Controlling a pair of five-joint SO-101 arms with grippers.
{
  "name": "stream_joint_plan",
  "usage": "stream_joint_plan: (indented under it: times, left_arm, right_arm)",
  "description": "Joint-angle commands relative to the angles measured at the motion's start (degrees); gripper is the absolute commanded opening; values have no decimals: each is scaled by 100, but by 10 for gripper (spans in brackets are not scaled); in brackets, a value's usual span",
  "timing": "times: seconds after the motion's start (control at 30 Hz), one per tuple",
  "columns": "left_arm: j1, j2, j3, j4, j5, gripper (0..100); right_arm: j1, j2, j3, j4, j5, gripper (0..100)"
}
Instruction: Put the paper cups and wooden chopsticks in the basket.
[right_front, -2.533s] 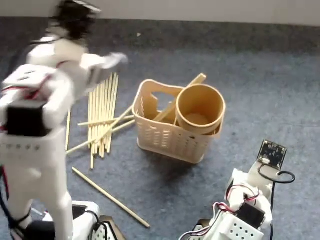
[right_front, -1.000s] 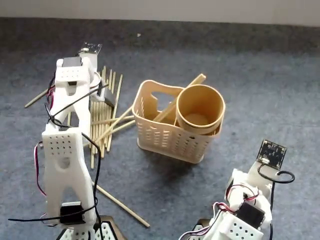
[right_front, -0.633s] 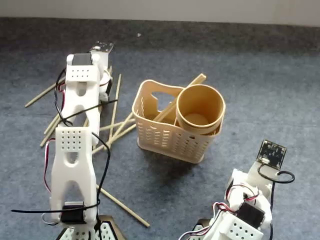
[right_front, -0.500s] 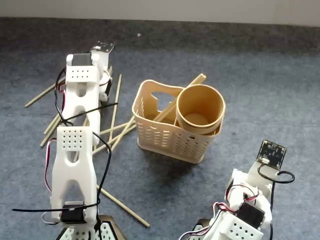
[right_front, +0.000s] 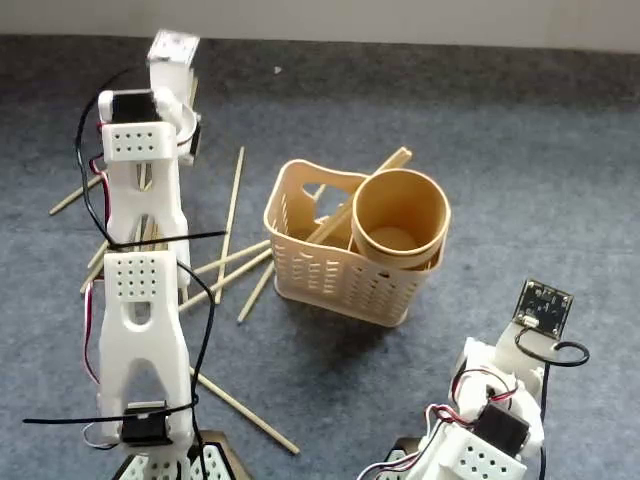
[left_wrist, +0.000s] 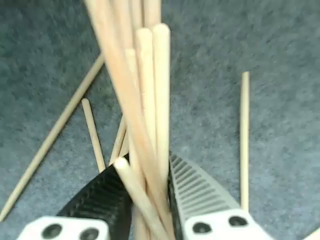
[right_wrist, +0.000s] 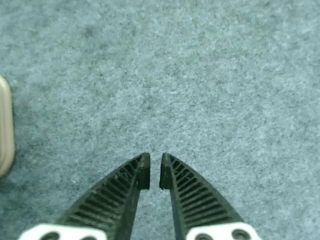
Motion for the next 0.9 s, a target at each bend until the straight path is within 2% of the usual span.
stream_joint_plan:
  times: [0.0,0.27,0.67,0.87]
  left_arm:
    - [251,-1138,-312,-9,-18,2]
    - [338,-2044,-312,-70,352,2]
    - [681,-2404,-321,-1336,1152,2]
    - [822,-2914,-312,-1398,1327,2]
  right_arm:
    - [-4,-22,866,40,35,56]
    - [-4,-22,866,40,35,56]
    - [-4,-22,866,40,35,56]
    - [-4,-22,866,40,35,56]
